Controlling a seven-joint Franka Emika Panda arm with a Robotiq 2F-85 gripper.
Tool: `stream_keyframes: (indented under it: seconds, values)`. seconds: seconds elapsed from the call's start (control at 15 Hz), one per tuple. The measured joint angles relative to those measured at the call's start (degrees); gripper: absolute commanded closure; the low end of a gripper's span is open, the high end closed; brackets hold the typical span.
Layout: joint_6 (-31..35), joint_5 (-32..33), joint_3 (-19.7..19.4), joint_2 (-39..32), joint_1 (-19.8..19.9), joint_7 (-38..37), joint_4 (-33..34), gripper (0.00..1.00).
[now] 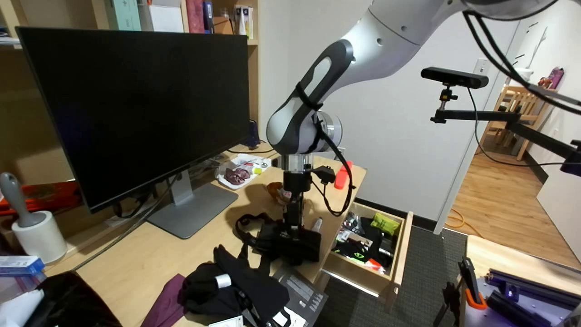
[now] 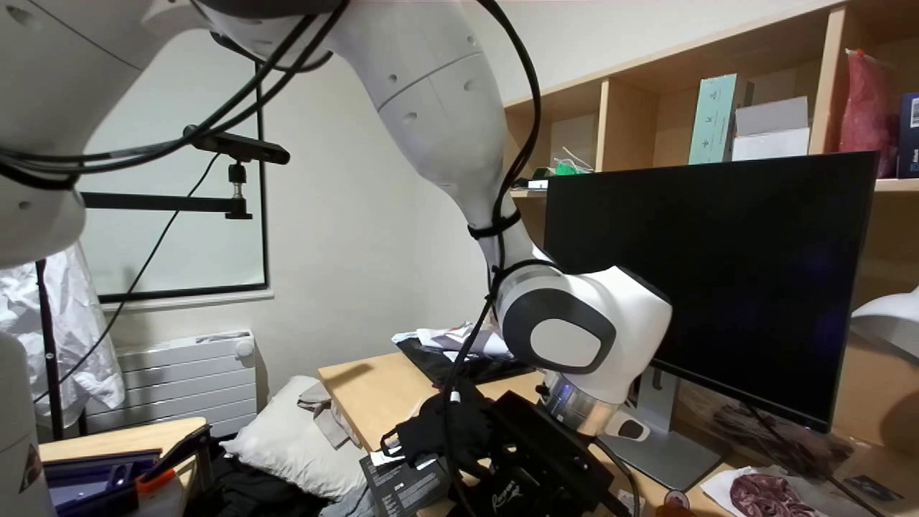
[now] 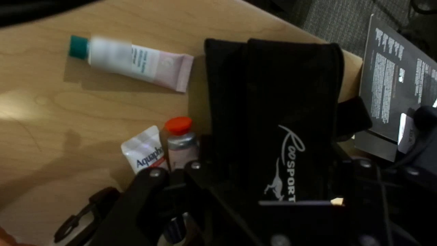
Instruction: Put the black purse in the top drawer
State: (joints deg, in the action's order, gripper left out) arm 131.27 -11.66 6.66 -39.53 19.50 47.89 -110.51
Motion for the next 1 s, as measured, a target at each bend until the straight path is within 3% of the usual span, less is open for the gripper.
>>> stream_keyframes:
  seconds: [0.4,0.67,1.0]
  values:
    - [-0.2,0.0,-0.1,-0.1,0.0,0.0,0.0,0.91]
    - [-0.2,-0.1,-0.2,-0.3,0.0,0.0,0.0,0.98]
    - [0.0,-0.7,-0.9,-0.3,0.0,-0.2,0.0,0.92]
